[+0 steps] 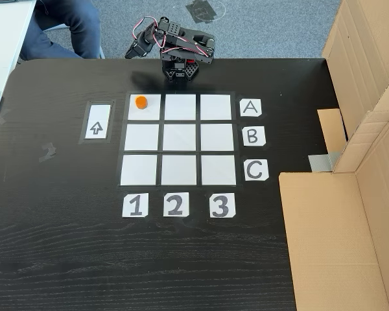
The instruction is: Pick up the round, orange token and place it in the grid on square A1.
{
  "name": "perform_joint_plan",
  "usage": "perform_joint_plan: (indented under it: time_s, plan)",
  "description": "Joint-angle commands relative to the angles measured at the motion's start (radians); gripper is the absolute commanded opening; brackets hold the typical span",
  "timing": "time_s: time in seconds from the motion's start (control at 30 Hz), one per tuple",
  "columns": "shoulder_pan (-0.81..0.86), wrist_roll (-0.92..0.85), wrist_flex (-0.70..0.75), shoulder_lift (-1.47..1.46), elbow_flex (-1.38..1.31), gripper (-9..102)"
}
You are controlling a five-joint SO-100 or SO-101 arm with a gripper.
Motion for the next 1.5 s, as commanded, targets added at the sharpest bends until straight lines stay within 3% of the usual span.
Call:
perform_joint_plan:
  time_s: [0.0, 0.53, 0.93, 1.47]
  plan:
    - [0.012, -0.006, -0.021, 0.005, 0.006, 1]
    - [0.012, -0.006, -0.023, 0.006, 0.009, -1]
    - [0.014, -0.006, -0.023, 0.006, 0.009, 6]
    - [0.014, -0.015, -0.023, 0.006, 0.009, 6]
